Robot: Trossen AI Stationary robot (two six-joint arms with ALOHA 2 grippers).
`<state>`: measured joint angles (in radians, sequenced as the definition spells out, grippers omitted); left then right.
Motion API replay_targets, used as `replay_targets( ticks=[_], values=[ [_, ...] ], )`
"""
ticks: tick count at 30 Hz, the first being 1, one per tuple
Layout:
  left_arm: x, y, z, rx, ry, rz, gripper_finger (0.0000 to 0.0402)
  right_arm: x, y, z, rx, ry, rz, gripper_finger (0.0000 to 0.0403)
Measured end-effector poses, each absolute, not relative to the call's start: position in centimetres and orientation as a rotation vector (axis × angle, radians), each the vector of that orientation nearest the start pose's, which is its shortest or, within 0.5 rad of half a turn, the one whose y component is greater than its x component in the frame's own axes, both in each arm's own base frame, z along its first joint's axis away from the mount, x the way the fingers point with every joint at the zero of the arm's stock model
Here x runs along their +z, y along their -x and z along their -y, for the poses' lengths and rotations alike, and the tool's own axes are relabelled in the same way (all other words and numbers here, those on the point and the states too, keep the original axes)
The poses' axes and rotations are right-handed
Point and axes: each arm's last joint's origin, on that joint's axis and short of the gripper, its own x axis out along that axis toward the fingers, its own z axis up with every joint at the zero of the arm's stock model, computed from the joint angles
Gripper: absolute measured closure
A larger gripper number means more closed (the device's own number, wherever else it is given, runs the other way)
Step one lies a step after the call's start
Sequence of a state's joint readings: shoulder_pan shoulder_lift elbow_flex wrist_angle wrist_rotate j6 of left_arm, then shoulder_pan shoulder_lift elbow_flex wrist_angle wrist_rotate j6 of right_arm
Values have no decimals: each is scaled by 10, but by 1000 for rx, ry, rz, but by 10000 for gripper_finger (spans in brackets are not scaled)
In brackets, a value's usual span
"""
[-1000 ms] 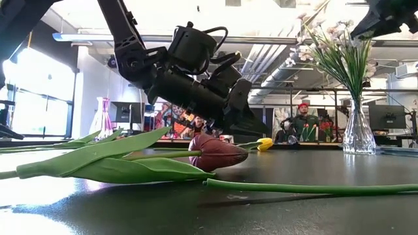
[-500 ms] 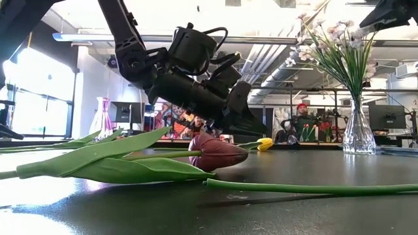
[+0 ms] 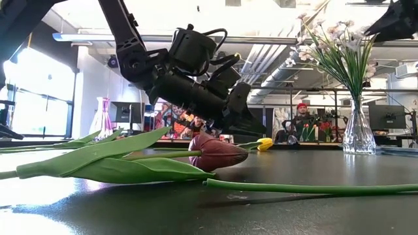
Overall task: Sort flowers into vase by color
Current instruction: Put the white flowers into the top transparent vase, then put the bottom yellow flower into the purple vase
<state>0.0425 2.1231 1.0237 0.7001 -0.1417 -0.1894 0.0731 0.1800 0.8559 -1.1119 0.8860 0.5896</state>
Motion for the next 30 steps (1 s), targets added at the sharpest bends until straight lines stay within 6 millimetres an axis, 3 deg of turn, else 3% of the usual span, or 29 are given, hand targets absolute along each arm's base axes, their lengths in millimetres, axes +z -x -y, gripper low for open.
replay_targets(
  ticks=[11,15,20,25,30],
  values=[
    [100,-411,-22,217,158,-382,271,336,-5,14,-455,-312,35,263],
    [100,-411,-22,215,158,-383,271,334,-11,11,-333,-307,28,263],
    [100,-412,-21,190,163,-385,271,314,-36,4,-162,-327,44,263],
    [99,-412,-18,149,147,-397,271,280,-65,-1,-50,-375,40,263],
    [97,-410,-12,134,130,-431,271,253,-80,-5,35,-439,12,263]
  ],
)
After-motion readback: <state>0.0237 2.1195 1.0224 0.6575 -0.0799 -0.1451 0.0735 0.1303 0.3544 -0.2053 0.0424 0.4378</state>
